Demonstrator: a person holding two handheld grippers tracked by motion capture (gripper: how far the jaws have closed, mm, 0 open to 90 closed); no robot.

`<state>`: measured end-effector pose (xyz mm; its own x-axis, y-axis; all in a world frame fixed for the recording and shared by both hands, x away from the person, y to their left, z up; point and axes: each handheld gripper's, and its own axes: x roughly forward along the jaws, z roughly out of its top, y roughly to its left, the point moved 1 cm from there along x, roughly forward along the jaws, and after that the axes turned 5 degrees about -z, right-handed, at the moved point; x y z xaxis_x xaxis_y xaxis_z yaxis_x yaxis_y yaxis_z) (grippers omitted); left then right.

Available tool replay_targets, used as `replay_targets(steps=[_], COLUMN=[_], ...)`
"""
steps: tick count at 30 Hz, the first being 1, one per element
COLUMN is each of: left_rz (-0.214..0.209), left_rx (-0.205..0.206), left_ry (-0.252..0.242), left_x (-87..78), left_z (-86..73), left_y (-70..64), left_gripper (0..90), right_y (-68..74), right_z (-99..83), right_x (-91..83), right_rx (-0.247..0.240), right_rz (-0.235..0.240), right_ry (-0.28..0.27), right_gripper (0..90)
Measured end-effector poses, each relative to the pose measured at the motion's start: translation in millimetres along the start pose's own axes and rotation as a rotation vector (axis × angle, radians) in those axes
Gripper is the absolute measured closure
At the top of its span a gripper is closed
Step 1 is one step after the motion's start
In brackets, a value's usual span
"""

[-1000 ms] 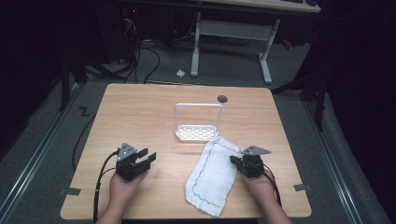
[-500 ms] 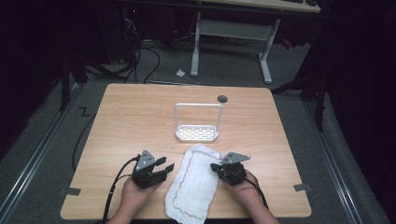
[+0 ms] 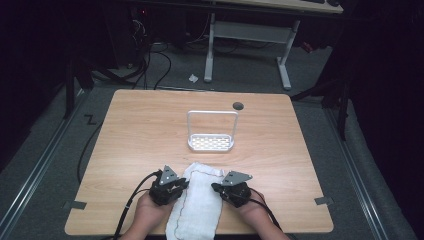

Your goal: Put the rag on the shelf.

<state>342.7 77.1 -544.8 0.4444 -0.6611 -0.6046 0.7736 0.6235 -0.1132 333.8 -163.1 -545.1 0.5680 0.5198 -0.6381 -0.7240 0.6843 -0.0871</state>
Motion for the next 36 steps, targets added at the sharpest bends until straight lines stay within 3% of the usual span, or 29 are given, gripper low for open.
replay_targets(steps=[6, 10, 16, 19, 23, 25, 26, 27, 28, 29, 30, 31, 36], left_rz=[-0.039, -0.063, -0.135, -0.135, -0.160, -0.129, -0.083, -0.083, -0.051, -0.004, -0.004, 0.036, 0.044], left_rx=[0.000, 0.024, 0.042, 0.063, 0.043, 0.041, 0.016, 0.016, -0.001, -0.047, -0.047, -0.079, -0.118], left_ry=[0.005, 0.009, 0.019, 0.024, 0.028, 0.001, -0.044, -0.044, -0.064, -0.087, -0.087, -0.086, -0.060], left_x=[1.8, 3.2, 3.4, 3.1, 2.7, -0.5, -5.3, -5.3, -6.6, -5.1, -5.1, 1.4, 17.2], left_z=[-1.0, -2.0, -5.0, -5.5, -3.7, -1.3, 2.6, 2.6, 4.7, 8.3, 8.3, 11.2, 20.7], left_y=[-8.7, -18.6, -34.8, -39.6, -36.8, -34.2, -28.0, -28.0, -23.4, -13.8, -13.8, -6.6, -0.4], left_gripper=[78.7, 78.8, 78.4, 77.2, 71.9, 70.9, 70.7, 68.9, 68.9, 65.0, 63.2, 61.3, 61.4], right_y=[-3.0, -8.4, -9.7, -10.1, -10.7, -10.7, -11.3, -11.3, -12.4, -14.3, -14.3, -15.5, -15.3], right_z=[-1.4, -5.0, -14.2, -19.8, -21.8, -21.2, -21.1, -21.1, -21.3, -22.2, -22.2, -22.2, -21.7], right_x=[-2.3, -5.0, -17.1, -23.2, -25.1, -24.7, -24.7, -24.7, -24.6, -24.4, -24.4, -24.2, -24.4], right_rx=[-0.001, 0.020, 0.032, 0.043, 0.055, 0.051, 0.055, 0.055, 0.058, 0.076, 0.076, 0.081, 0.075], right_rz=[-0.007, -0.011, -0.021, -0.012, -0.006, -0.005, 0.001, 0.001, 0.008, 0.024, 0.024, 0.032, 0.037], right_ry=[0.007, 0.002, 0.014, 0.012, 0.010, 0.012, 0.014, 0.014, 0.013, 0.010, 0.010, 0.010, 0.013], right_gripper=[89.7, 89.8, 89.6, 89.4, 89.0, 89.0, 88.6, 88.6, 88.5, 88.4, 88.4, 88.4, 87.1])
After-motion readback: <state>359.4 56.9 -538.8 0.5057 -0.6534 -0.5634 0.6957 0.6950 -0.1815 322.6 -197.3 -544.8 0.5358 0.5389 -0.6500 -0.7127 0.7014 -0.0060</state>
